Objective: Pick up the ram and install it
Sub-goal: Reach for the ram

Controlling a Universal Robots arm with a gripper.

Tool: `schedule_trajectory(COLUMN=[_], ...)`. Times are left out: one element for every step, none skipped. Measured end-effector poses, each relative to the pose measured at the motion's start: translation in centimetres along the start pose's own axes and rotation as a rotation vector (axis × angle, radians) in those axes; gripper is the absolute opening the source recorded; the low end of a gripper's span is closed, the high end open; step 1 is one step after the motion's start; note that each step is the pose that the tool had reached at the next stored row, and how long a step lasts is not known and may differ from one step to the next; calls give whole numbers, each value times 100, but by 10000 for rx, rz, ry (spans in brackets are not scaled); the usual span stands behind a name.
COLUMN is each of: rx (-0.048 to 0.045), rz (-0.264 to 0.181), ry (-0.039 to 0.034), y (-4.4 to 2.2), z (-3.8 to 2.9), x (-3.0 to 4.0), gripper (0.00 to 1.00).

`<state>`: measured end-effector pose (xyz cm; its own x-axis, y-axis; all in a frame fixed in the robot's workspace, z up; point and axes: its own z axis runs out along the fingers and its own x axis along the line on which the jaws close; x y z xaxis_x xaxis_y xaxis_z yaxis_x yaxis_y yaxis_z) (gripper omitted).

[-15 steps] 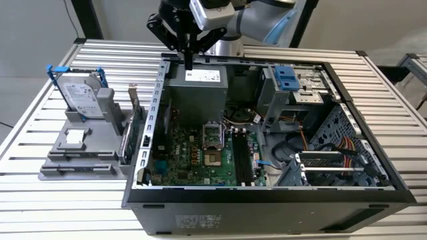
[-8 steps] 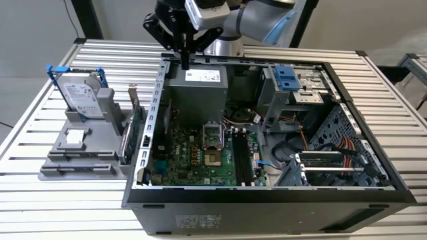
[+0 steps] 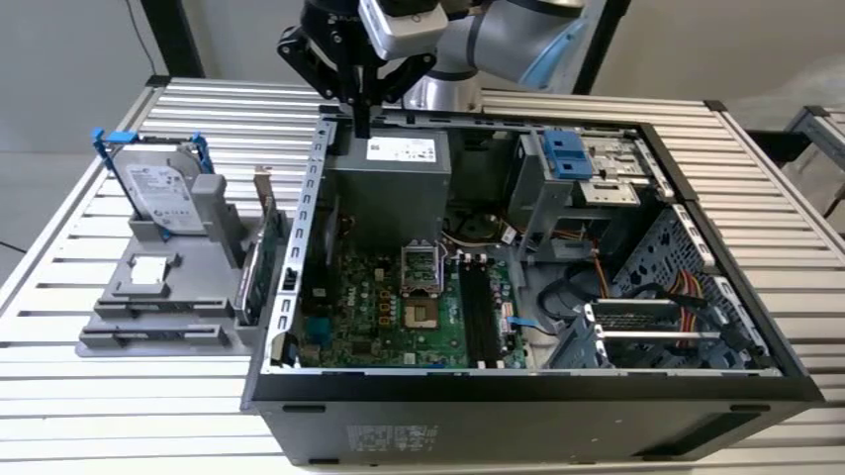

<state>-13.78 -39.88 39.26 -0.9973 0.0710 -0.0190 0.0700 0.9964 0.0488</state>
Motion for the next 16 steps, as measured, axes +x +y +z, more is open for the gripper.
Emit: schedule_trajectory(rx=[0,0,0,0,0,1,0,0,0,0,1,1,-1,0,0,0], rz=[1,2,2,1,2,2,3,3,2,2,2,2,2,1,2,2], ry=[0,0,0,0,0,0,0,-1,0,0,0,1,-1,0,0,0], y=[0,0,0,0,0,0,-1,-1,-2,-2,-2,-3,-4,-5,-6,-6], z=[0,0,0,0,0,0,0,0,0,-1,-1,-1,-1,-1,-2,-2], x=[1,2,3,3,4,6,9,13,18,24,31,41,53,64,76,88], gripper=[0,0,0,0,0,0,0,0,0,0,0,0,0,0,0,0])
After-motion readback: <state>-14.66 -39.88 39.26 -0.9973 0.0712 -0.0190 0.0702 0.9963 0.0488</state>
